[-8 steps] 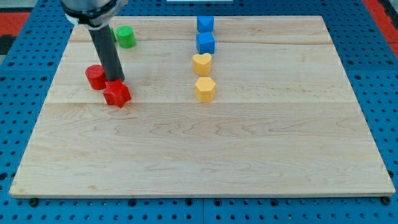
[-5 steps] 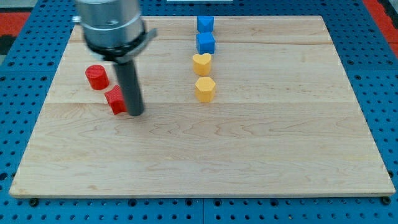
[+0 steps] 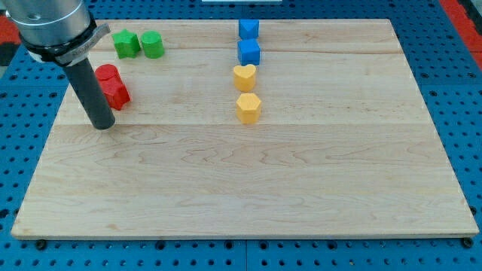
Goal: Push the red blocks close to the green blocks
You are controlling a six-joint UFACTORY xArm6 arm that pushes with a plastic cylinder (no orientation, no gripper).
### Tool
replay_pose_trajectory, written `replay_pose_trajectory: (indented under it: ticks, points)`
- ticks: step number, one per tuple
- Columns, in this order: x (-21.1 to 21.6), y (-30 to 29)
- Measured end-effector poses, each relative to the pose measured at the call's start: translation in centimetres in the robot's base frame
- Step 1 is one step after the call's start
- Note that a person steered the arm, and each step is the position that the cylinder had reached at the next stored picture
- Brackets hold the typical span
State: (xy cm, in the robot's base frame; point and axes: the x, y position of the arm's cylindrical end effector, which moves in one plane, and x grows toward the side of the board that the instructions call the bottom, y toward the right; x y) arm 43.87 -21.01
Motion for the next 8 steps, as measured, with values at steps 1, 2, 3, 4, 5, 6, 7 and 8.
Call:
replay_pose_trajectory:
  ticks: [1, 2, 3, 4, 5, 6, 7, 8]
  points:
    - [-3.0, 1.3]
    - [-5.4, -0.3]
    - [-4.5, -0.6]
    - [-4.7, -0.8]
    - [-7.1, -0.8]
    - [-9.1, -0.8]
    - [-9.3, -0.8]
    - [-9.3, -0.8]
